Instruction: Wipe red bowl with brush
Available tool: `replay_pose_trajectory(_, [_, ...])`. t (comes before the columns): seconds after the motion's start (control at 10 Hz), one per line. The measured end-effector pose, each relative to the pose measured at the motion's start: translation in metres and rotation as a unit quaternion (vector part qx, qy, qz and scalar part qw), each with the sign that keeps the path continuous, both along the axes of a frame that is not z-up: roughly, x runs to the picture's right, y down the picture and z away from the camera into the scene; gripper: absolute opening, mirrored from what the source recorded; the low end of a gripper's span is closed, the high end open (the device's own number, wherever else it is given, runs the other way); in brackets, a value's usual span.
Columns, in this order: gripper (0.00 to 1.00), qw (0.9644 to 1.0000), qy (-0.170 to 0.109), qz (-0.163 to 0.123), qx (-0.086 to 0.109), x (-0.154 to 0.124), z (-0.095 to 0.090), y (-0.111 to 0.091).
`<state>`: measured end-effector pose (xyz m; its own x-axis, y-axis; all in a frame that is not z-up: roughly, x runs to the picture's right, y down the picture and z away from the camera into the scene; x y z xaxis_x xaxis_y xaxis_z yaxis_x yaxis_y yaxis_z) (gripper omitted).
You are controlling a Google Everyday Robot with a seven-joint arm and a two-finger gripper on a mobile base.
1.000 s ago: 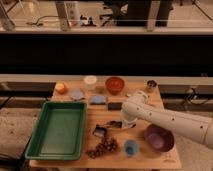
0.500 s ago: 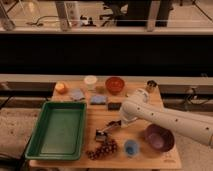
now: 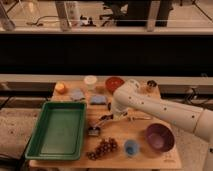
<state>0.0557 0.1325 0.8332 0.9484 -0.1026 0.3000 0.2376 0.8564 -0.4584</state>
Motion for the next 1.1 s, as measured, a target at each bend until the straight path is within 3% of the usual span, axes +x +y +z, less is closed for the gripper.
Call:
replay_pose_trajectory(0.3, [0.0,0.9994,0.002,0.035,0.007,0.032,0.0,-0.032])
replay_pose_trajectory(0.7, [0.0,0.998,0.012,0.053,0.034,0.079,-0.034,-0.072])
replay_pose_trajectory(0.9, [0.0,0.9965,-0.013,0.068,0.047,0.079,-0.057,-0.085])
replay_pose_trajectory(1.1, [0.0,0.9915,-0.062,0.1,0.054,0.081,-0.074,-0.094])
